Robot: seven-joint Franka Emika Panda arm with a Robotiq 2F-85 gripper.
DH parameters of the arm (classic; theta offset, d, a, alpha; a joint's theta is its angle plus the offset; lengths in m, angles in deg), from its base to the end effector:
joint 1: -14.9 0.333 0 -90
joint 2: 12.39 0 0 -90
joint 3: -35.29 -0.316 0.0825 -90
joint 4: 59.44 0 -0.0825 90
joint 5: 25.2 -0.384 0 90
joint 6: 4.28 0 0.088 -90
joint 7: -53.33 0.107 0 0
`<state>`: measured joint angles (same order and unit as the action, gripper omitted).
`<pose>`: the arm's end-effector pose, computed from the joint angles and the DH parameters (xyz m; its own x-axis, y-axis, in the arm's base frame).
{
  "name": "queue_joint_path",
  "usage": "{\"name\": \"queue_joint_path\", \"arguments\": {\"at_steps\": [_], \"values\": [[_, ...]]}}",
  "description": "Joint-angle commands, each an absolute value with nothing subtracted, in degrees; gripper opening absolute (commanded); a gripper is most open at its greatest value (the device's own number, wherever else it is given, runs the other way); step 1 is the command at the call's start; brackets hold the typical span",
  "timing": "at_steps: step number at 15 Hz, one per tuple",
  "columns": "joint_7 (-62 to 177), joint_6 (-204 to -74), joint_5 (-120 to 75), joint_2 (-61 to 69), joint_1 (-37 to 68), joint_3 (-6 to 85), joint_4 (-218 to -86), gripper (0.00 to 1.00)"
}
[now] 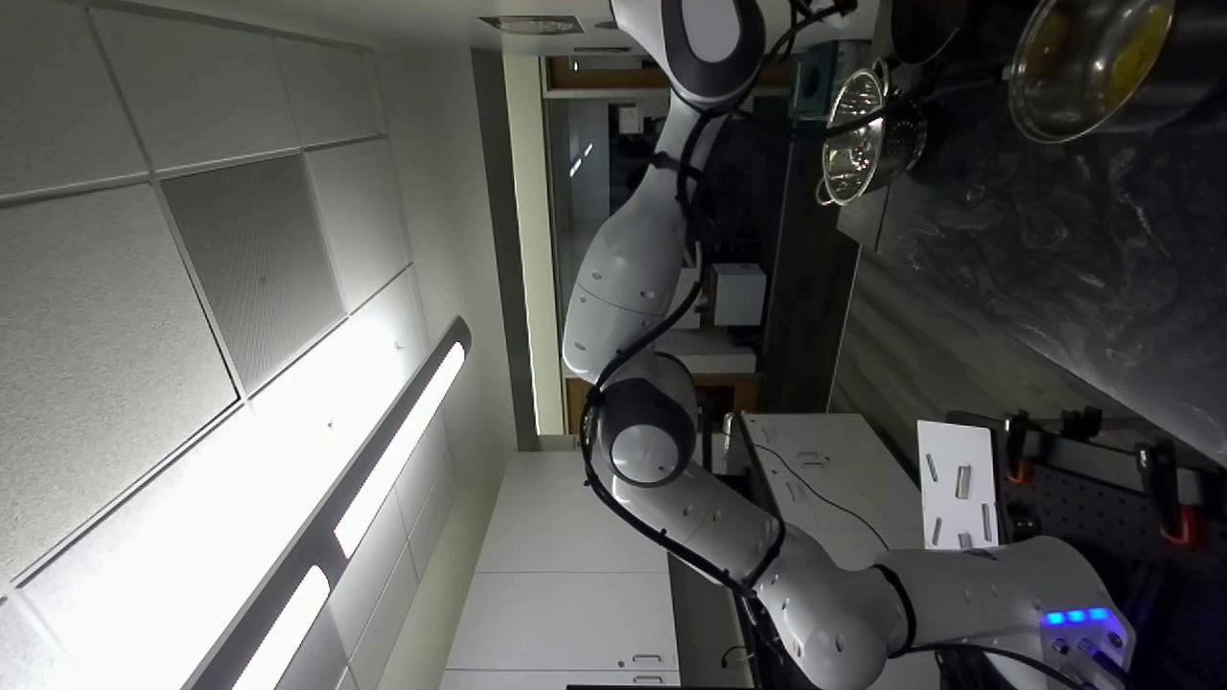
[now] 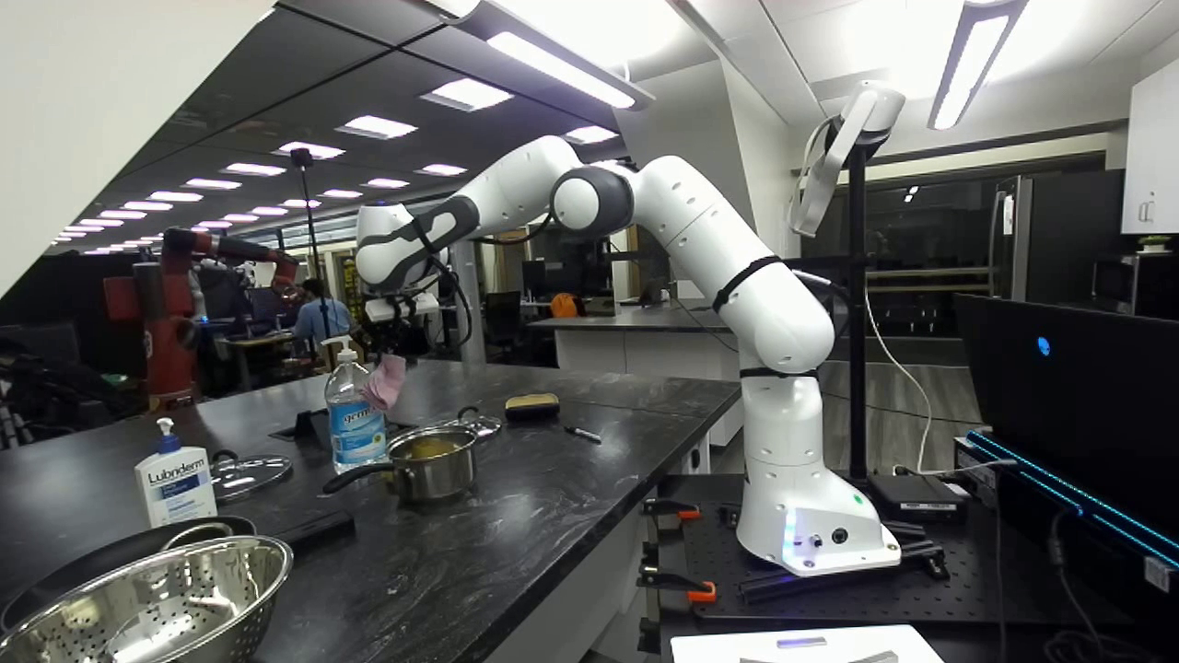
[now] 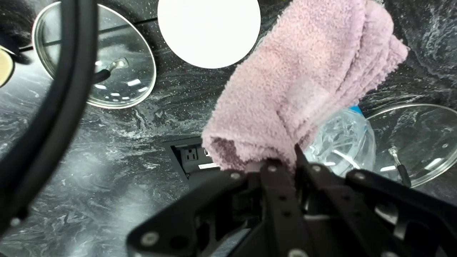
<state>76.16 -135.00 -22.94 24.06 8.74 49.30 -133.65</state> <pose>0.7290 -0.2177 0.4197 0.7325 -0.5571 0.3913 -0.6155 -0.7875 0.0310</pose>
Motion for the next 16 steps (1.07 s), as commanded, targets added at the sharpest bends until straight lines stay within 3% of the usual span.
{"name": "queue_joint_path", "arguments": {"at_steps": [1, 8, 16], "values": [[77.23, -133.01, -21.93, 16.06, 10.15, 49.18, -141.99, 0.03], [78.82, -135.66, -17.72, 3.18, 12.7, 49.17, -159.88, 0.03], [81.18, -138.85, -15.19, -0.68, 12.41, 47.74, -168.61, 0.03]]}}
